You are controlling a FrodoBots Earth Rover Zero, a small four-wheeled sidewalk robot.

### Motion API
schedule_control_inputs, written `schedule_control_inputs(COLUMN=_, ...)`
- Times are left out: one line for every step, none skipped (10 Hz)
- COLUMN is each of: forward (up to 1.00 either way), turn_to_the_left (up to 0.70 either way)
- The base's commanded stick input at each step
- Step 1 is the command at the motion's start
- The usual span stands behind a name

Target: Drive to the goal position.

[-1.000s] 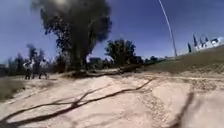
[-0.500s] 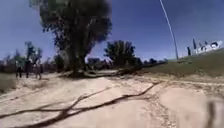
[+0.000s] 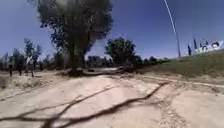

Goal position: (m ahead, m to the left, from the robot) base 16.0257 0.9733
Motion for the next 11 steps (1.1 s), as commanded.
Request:
schedule_control_inputs(forward=0.85, turn_to_the_left=0.19)
schedule_control_inputs(forward=0.85, turn_to_the_left=0.34)
schedule_control_inputs(forward=0.85, turn_to_the_left=0.34)
schedule_control_inputs(forward=0.85, turn_to_the_left=0.23)
schedule_control_inputs(forward=0.85, turn_to_the_left=0.0)
schedule_control_inputs(forward=0.85, turn_to_the_left=0.0)
schedule_control_inputs(forward=0.85, turn_to_the_left=0.0)
schedule_control_inputs(forward=0.85, turn_to_the_left=0.0)
schedule_control_inputs(forward=0.85, turn_to_the_left=0.15)
schedule_control_inputs(forward=0.85, turn_to_the_left=0.34)
schedule_control_inputs(forward=0.85, turn_to_the_left=0.34)
